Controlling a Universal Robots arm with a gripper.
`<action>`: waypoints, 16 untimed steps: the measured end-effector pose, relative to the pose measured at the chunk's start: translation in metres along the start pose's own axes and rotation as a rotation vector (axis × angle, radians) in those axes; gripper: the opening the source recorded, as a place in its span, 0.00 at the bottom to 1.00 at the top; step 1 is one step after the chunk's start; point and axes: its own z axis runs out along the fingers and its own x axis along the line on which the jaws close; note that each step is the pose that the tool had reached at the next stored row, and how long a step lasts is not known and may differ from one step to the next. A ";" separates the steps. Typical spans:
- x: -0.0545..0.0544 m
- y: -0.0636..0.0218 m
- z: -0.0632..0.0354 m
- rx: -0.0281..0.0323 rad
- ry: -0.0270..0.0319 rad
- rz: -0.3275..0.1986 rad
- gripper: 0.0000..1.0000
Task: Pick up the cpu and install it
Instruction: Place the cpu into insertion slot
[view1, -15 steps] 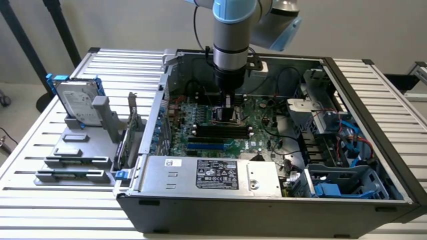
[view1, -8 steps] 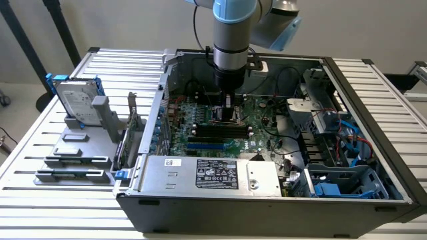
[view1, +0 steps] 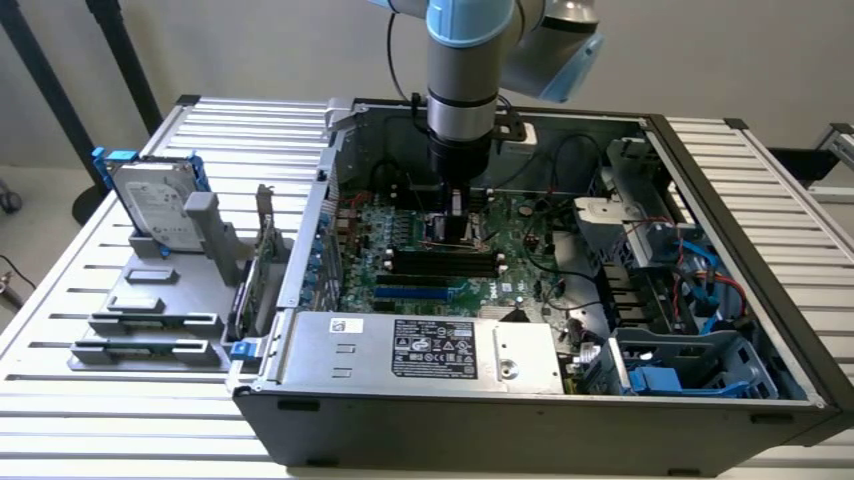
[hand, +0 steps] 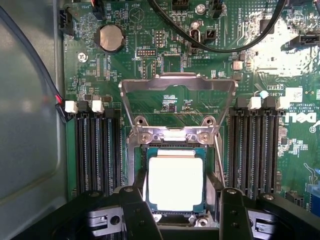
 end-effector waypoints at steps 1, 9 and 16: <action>0.000 0.0000 0.0000 0.0001 -0.0001 0.000 0.55; 0.000 -0.0002 0.0008 0.0001 -0.0002 0.000 0.55; 0.000 -0.0002 0.0010 -0.0001 0.0000 0.001 0.63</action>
